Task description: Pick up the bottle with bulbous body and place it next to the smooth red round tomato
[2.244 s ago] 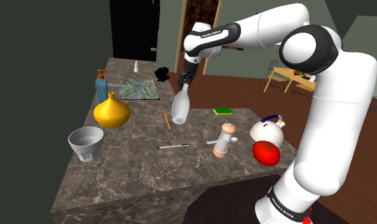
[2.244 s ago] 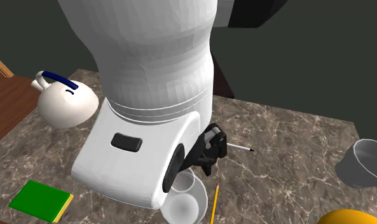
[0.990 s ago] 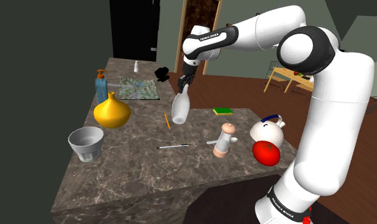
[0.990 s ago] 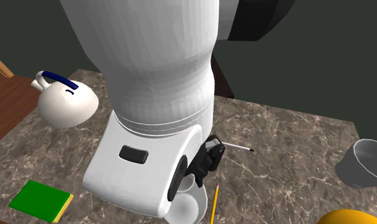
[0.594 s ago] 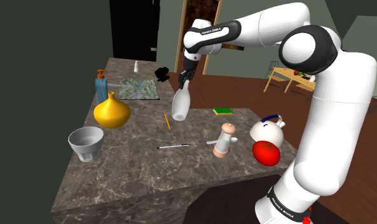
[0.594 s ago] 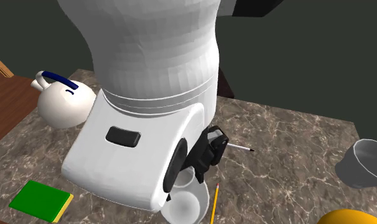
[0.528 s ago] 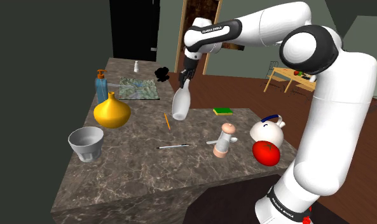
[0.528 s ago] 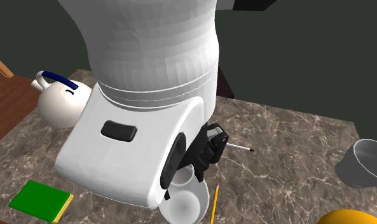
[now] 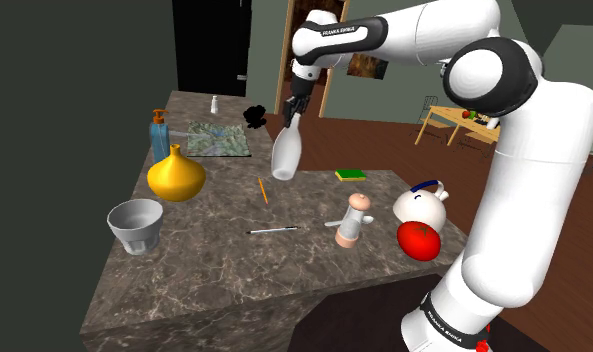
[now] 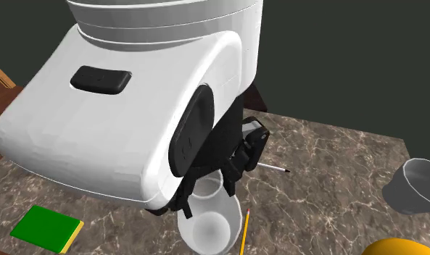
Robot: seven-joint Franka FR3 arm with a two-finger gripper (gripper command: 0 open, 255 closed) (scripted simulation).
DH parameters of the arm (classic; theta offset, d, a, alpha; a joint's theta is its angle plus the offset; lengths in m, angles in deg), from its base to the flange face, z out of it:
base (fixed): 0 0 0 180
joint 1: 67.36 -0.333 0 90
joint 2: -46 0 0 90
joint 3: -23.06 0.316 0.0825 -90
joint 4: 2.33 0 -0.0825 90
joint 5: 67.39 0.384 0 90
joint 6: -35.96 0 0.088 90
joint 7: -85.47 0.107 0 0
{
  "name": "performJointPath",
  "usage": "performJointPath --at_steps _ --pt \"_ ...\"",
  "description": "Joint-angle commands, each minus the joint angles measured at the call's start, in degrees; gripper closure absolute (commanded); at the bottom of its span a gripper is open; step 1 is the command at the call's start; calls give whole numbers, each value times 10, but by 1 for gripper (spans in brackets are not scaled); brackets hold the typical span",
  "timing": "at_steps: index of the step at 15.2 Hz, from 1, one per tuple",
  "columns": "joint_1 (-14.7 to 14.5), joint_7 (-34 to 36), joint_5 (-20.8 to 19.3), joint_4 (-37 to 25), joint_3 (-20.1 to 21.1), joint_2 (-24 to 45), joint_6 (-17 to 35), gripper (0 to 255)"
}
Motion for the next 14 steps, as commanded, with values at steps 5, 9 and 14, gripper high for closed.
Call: performJointPath --at_steps 5,9,14 --pt "1 2 -1 -46 -1 -1 -46 255" --pt "2 4 -1 -80 -1 1 -78 255" --pt "3 6 -1 -128 -1 8 -120 255"
